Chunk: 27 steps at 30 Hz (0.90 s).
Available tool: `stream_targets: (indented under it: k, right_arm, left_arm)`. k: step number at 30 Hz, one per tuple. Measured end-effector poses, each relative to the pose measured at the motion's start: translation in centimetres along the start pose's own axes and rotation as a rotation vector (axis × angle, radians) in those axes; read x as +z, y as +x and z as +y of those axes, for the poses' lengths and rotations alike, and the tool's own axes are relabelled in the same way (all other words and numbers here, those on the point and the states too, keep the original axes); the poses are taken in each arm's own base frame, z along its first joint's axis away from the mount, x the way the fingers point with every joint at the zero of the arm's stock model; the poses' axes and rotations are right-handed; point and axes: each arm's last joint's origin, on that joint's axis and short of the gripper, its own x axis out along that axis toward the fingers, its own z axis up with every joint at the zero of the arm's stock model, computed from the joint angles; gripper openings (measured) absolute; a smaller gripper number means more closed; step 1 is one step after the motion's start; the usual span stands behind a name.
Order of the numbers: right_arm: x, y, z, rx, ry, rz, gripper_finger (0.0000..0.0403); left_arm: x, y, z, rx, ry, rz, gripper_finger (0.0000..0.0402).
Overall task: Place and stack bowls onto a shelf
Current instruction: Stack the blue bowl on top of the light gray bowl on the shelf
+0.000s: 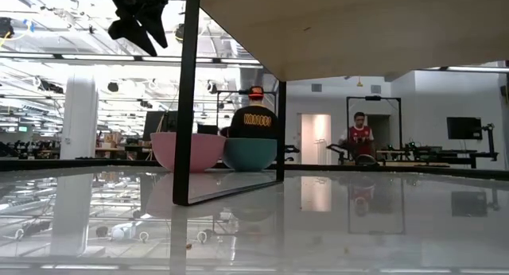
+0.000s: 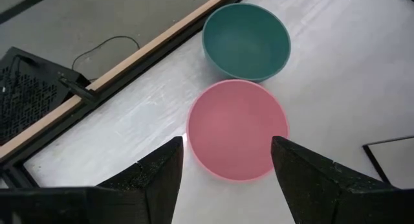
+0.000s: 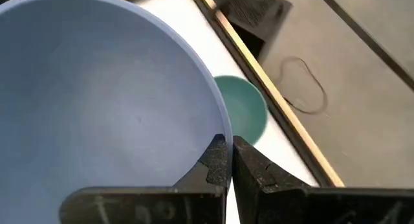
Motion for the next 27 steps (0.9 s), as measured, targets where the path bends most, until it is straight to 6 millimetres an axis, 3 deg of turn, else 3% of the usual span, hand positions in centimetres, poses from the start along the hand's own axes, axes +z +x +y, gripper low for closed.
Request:
stream_targets:
  k: [5,10,16,21,27]
  right_arm:
    - [-1.6,-6.9,0.4,0.173,0.057,-0.049,0.0027]
    - [-5.0,-14.3,0.8,0.363,0.140,-0.028,0.0027]
    - [-9.1,-20.5,1.8,0.564,0.295,0.051,0.0027]
    - [-11.7,-24.3,2.8,0.690,0.409,0.123,0.0027]
    - [-13.2,-25.3,5.6,0.736,0.423,0.235,0.0027]
  left_arm:
    - [0.0,0.0,0.0,0.000,0.001,0.000,0.0219]
    - [0.0,0.0,0.0,0.000,0.009,0.000,0.0219]
    - [0.0,0.0,0.0,0.000,0.009,0.001,0.0219]
    - [0.0,0.0,0.0,0.000,0.009,0.000,0.0219]
    - [0.0,0.0,0.0,0.000,0.012,0.000,0.0219]
